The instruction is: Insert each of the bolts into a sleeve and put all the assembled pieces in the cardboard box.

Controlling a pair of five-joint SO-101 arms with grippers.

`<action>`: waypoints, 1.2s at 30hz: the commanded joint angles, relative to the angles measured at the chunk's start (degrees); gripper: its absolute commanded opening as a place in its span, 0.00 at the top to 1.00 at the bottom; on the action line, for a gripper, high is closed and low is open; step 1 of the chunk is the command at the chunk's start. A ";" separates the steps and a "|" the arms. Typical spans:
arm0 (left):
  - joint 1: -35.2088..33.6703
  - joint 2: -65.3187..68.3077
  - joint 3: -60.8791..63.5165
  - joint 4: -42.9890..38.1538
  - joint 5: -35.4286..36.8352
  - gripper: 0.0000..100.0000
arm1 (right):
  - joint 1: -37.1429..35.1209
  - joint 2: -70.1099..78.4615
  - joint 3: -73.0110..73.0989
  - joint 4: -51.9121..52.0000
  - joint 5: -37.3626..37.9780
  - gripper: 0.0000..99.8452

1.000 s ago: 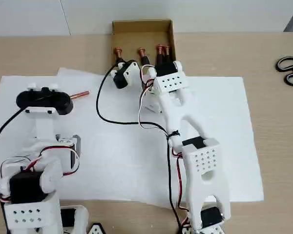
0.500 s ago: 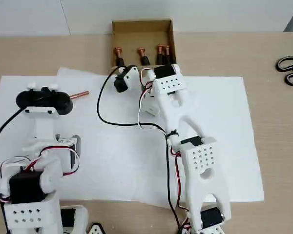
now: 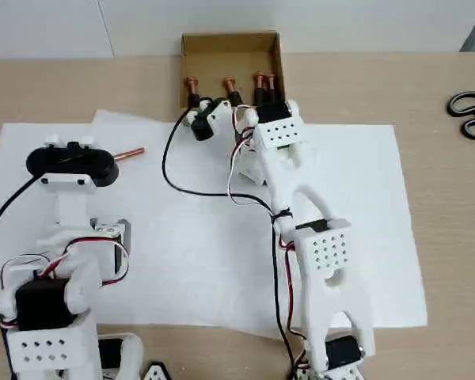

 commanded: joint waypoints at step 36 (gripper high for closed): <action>-0.18 -0.35 -0.13 -1.23 0.26 0.87 | 1.54 -25.01 20.66 4.97 -33.32 0.99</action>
